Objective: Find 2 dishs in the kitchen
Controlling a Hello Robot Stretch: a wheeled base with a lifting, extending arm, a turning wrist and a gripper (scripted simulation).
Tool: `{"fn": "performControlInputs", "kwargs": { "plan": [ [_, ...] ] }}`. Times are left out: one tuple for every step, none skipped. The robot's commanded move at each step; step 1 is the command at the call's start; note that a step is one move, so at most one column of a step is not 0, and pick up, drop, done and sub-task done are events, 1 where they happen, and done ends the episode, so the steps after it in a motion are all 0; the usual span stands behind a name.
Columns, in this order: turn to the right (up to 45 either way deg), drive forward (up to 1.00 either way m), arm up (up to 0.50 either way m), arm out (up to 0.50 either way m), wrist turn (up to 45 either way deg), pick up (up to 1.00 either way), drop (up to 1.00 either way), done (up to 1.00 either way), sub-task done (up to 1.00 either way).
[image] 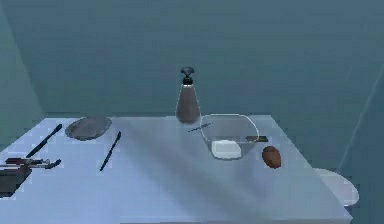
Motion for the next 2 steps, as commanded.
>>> {"fn": "performControlInputs", "kwargs": {
  "plan": [
    [-6.0,0.0,0.0,0.0,0.0,0.0,0.0,0.0,0.0],
    [0.0,0.05,0.0,0.0,0.0,0.0,0.0,0.0,0.0]
  ]
}}
